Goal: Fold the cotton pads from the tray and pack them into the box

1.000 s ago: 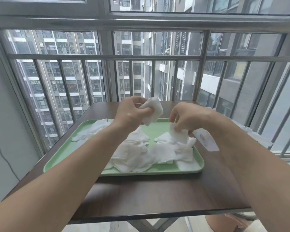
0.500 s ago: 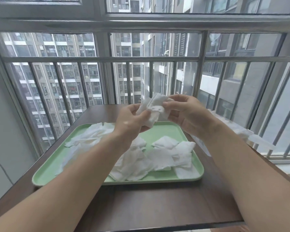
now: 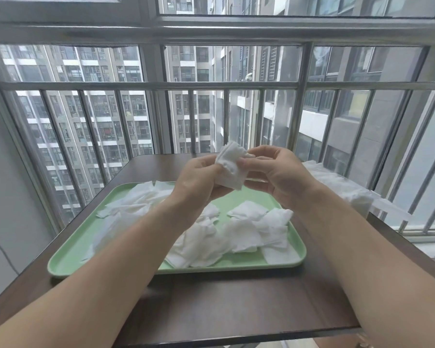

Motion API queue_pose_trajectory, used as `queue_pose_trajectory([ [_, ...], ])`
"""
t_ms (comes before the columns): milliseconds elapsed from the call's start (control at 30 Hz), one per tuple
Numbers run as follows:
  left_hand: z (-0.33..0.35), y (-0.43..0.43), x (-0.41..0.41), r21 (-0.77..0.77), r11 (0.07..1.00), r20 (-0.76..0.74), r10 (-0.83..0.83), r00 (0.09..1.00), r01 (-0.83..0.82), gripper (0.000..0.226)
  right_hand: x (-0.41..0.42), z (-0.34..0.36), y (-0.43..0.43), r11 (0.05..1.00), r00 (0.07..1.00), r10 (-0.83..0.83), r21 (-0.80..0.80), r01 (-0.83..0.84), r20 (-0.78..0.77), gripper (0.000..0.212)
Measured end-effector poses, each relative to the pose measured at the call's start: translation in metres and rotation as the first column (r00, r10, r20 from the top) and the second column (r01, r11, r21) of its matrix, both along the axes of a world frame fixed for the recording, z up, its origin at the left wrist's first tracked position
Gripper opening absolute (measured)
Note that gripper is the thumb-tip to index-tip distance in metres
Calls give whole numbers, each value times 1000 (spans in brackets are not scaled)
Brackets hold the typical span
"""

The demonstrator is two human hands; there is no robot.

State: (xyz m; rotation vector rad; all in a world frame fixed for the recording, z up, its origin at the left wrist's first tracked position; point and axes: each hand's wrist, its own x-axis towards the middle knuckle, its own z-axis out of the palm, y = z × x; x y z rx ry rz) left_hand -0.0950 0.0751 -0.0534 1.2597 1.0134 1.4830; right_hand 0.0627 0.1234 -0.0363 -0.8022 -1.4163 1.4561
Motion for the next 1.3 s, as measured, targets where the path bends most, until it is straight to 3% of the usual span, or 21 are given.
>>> queue_pose_trajectory([
  [100,3,-2,2,-76,997,108,27,994,-19,39,-2,-2,0,999,999,-25,24,25,19,20],
  [167,4,-3,1,-98,995,99,17,995,-7,47,-2,-4,-1,998,998,-43,58,40,49,20],
  [267,0,-6,-1,-11,999,-94,45,995,-46,20,-3,-5,-5,990,988,-92,120,78,121,29],
  [333,-4,-5,-3,32,992,-162,128,978,-125,9,-3,-6,-7,959,949,-219,231,166,228,33],
  [433,-6,-3,-6,41,974,-199,226,954,-222,15,1,-4,-5,824,799,-482,495,275,359,18],
  [500,-4,-4,-10,45,965,-209,263,942,-259,11,8,2,-2,797,729,-510,569,201,457,7],
  [633,-2,-4,-17,57,951,-214,310,926,-305,7,10,5,4,875,495,-355,469,-124,793,4],
  [833,-3,-7,-15,77,943,-274,333,902,-324,10,-7,-6,3,910,240,-285,340,-236,928,26],
  [1000,-4,-6,-15,81,940,-282,342,897,-333,14,-9,-7,-2,886,201,-334,380,-267,921,11],
  [1200,-6,-6,-14,80,946,-283,325,902,-315,14,-3,-10,-1,882,231,-318,376,-283,920,14],
  [1300,-6,-6,-12,81,948,-287,319,903,-309,15,-2,-14,1,865,248,-344,408,-291,906,3],
])
